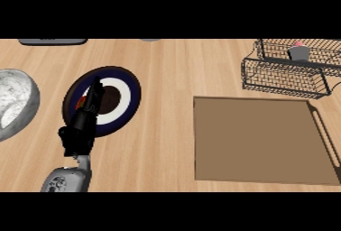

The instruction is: Pick the cupcake from the tray and place it in the tiered basket

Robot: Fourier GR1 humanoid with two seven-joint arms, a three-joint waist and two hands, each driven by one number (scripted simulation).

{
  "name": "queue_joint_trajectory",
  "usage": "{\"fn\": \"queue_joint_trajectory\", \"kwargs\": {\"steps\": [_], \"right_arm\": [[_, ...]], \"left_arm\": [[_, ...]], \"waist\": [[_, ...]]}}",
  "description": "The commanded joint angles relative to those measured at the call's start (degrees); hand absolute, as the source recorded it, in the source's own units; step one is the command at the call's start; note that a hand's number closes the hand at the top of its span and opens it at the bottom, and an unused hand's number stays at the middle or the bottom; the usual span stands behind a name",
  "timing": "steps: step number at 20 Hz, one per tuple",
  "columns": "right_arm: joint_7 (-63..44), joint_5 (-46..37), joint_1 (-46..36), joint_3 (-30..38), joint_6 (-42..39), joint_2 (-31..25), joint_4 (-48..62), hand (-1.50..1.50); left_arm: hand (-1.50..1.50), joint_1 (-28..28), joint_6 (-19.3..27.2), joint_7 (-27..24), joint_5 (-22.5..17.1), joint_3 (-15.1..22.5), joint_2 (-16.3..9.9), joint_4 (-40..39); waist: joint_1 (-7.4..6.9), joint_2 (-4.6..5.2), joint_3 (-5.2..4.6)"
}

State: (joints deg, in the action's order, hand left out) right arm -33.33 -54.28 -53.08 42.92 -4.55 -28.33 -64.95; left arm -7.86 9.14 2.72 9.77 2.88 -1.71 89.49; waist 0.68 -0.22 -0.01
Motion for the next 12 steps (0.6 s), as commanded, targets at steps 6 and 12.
{"fn": "queue_joint_trajectory", "kwargs": {"steps": [6, 12], "right_arm": [[0.1, 16.2, 15.4, 15.8, -9.3, -3.6, -16.3, -1.5], [7.1, 30.0, 31.3, 30.6, -22.2, -5.5, -22.6, -1.5]], "left_arm": [[0.0, -0.4, 0.9, -0.1, 0.7, -0.5, 0.2, -1.3], [0.0, 2.5, 1.3, -0.8, 1.2, 0.1, 0.1, 0.6]], "waist": [[1.39, -0.29, 0.01], [2.25, -0.49, 0.05]]}}
